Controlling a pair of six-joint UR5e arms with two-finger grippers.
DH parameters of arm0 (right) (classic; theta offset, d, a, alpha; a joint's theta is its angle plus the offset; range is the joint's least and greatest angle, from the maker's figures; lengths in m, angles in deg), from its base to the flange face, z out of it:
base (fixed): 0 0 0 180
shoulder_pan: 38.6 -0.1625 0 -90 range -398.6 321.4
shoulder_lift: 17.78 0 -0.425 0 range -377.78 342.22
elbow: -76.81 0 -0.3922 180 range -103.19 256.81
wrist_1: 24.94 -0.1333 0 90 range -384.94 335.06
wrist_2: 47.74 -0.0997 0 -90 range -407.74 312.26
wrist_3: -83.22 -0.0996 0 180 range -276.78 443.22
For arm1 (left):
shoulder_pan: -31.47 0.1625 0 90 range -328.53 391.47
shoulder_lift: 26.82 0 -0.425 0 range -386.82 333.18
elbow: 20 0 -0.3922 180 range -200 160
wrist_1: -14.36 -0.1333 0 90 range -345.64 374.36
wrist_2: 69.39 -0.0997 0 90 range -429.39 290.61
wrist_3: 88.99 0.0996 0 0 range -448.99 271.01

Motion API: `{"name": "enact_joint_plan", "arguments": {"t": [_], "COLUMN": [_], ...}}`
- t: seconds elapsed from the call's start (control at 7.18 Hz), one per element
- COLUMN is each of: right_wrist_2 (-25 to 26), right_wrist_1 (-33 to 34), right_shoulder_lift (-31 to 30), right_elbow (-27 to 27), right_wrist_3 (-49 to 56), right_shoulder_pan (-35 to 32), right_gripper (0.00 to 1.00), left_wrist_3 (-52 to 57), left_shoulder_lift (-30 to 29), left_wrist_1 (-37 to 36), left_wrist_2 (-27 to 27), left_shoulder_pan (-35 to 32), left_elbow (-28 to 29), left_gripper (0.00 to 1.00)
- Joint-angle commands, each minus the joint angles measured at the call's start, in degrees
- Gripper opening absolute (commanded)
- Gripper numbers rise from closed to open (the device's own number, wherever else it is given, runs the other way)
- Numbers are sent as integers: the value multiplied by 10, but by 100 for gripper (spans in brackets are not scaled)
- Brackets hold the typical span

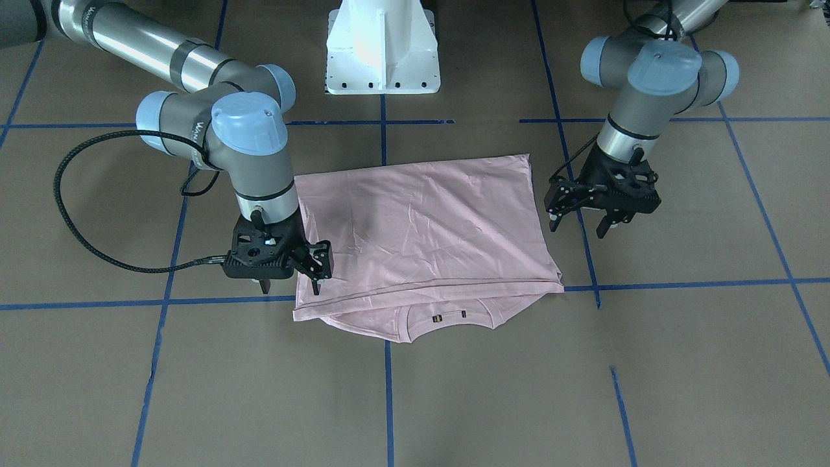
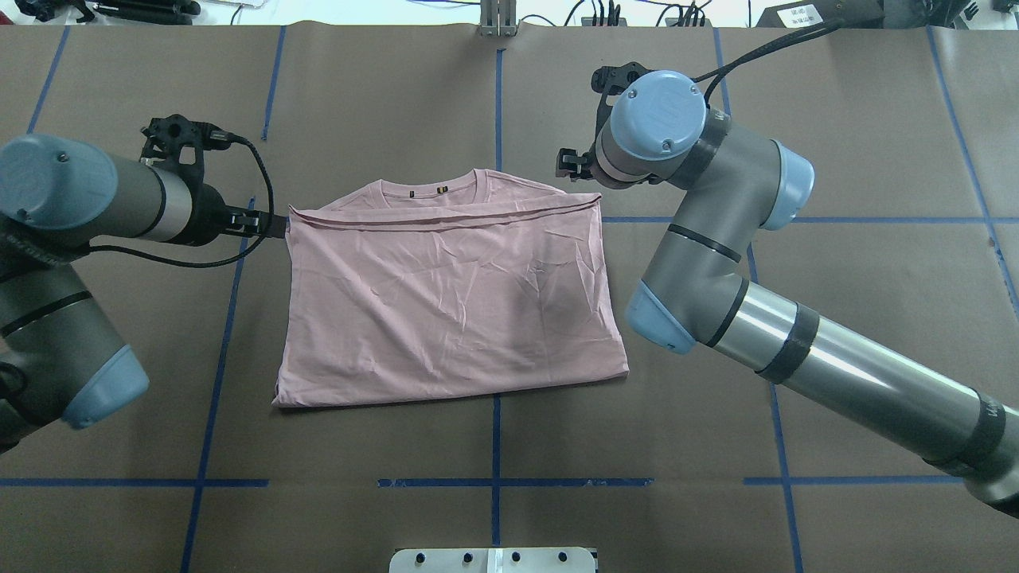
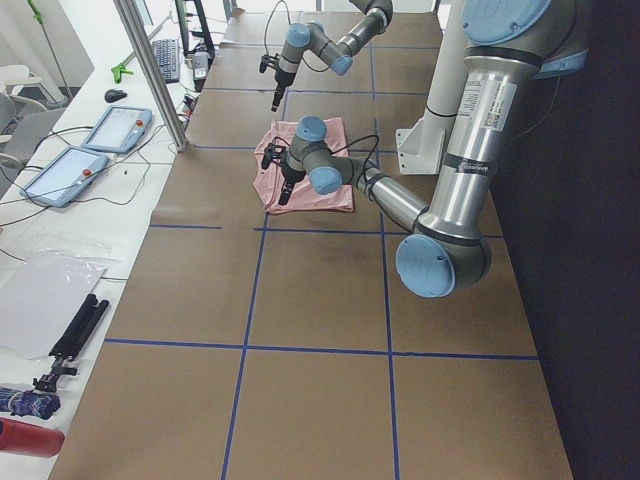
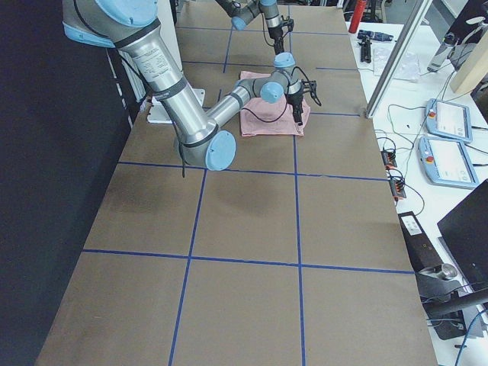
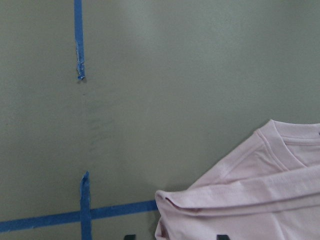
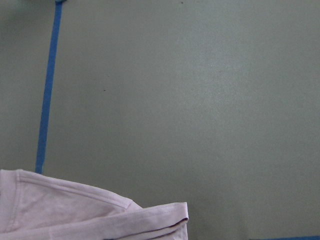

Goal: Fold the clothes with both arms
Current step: 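Raise the right gripper away while the left gripper moves to the folded shirt's near edge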

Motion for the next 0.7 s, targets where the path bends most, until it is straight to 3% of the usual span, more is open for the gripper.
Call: {"name": "enact_joint_plan", "arguments": {"t": [0.0, 0.14, 0.28, 0.56], "right_wrist_2": [-8, -8, -8, -8], "right_wrist_1": [3, 3, 2, 2], "right_shoulder_lift": [-22, -23, -23, -22], "right_elbow": [40, 39, 40, 39], "right_wrist_3": [6, 6, 6, 4], "right_shoulder_pan": [-3, -3, -3, -3], "right_gripper": [100, 100, 100, 100], "left_wrist_3": [-120, -174, -214, -244], "left_shoulder_lift": [56, 56, 57, 56], "left_wrist_1": [4, 5, 5, 6], "left_wrist_2": [-33, -64, -76, -94], "left_shoulder_pan": [79, 122, 157, 192], "left_elbow": [-69, -64, -59, -51], "left_gripper": [99, 79, 65, 53]}}
